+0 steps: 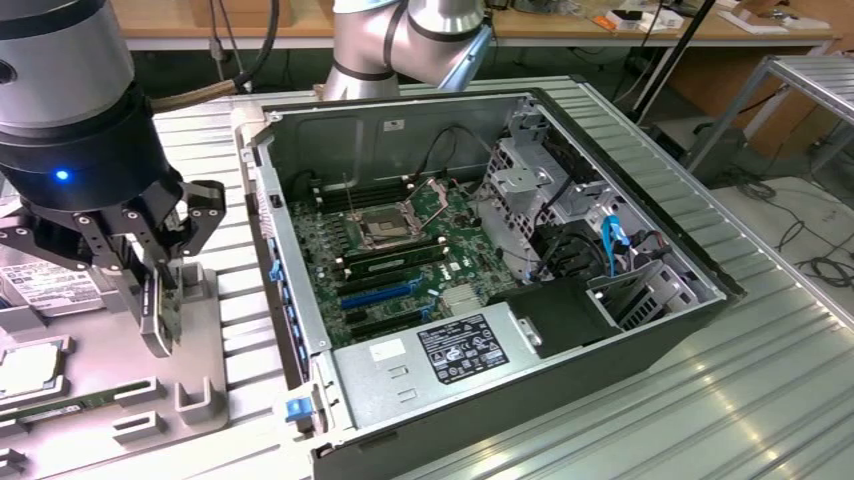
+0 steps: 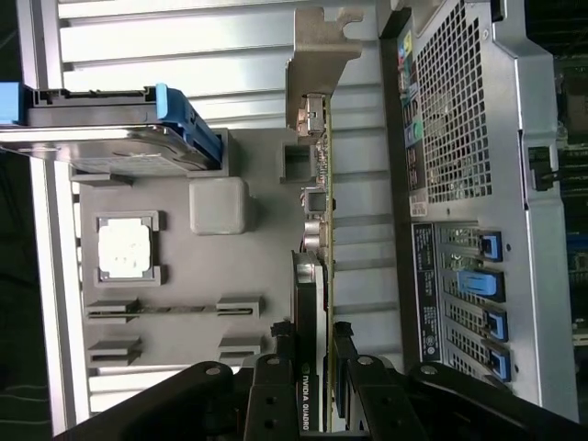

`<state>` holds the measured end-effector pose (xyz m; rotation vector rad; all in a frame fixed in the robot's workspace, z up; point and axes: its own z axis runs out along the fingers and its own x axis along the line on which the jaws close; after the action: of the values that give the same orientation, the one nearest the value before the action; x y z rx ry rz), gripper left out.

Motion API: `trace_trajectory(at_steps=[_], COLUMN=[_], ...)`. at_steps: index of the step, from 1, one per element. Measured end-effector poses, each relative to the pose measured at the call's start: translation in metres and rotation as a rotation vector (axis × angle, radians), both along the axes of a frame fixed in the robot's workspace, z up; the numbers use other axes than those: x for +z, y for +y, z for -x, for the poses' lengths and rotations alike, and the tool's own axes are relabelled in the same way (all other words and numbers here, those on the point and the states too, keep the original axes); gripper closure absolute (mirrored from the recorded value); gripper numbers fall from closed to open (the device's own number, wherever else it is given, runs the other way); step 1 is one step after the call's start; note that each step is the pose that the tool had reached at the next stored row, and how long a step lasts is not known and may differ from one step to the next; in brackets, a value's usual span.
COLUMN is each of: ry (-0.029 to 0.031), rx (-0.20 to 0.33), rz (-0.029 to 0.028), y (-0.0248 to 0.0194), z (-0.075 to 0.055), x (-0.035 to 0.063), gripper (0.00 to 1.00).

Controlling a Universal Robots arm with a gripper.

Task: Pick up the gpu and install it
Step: 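Pick up the gpu and move the gpu toward the slot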

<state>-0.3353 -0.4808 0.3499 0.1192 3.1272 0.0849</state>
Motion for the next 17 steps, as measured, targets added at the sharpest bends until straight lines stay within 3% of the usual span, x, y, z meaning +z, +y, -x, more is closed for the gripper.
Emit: trace_trajectory(at_steps=[17], ry=[-0.0001], rx=[0.000], rz=[-0.0002], y=[0.0000], z=[0.000], x=[0.0210], gripper=[0.73])
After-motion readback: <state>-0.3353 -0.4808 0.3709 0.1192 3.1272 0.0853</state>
